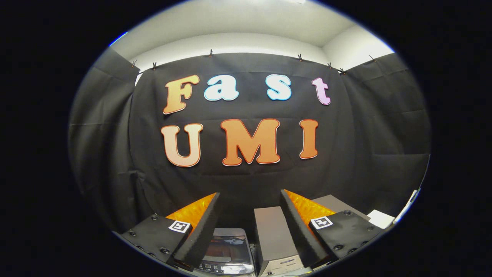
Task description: Put the clothes into the washing machine and then close the washing machine lid.
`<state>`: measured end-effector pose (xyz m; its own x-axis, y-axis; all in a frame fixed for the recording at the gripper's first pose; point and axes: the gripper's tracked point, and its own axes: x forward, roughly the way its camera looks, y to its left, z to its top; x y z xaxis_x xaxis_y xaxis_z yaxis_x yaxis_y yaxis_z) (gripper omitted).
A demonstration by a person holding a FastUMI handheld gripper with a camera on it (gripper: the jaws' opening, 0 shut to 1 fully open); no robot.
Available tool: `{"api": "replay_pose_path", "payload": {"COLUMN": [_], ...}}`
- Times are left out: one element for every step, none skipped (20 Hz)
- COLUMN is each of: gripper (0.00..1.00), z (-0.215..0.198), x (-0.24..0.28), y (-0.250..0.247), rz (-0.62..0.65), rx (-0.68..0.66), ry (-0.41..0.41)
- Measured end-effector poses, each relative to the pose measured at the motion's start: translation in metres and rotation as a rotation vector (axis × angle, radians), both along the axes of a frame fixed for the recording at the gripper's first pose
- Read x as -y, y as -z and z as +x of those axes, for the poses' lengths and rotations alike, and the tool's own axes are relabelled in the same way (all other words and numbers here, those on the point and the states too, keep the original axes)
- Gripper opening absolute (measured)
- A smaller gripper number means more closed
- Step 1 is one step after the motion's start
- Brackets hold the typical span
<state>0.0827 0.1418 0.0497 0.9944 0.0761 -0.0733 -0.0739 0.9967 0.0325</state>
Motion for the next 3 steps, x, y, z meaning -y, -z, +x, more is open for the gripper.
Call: {"api": "replay_pose_path", "payload": {"gripper": [0.98,0.98,0.98], "z": [-0.0004,0.0006,0.0011], "x": [0.0002,0.0013,0.0026], "y": [-0.0016,-0.0025,-0.0021], "rz": [0.003,0.005,0.005], "rx": [0.002,0.001,0.0], "ry": [-0.001,-0.001,-0.003]}}
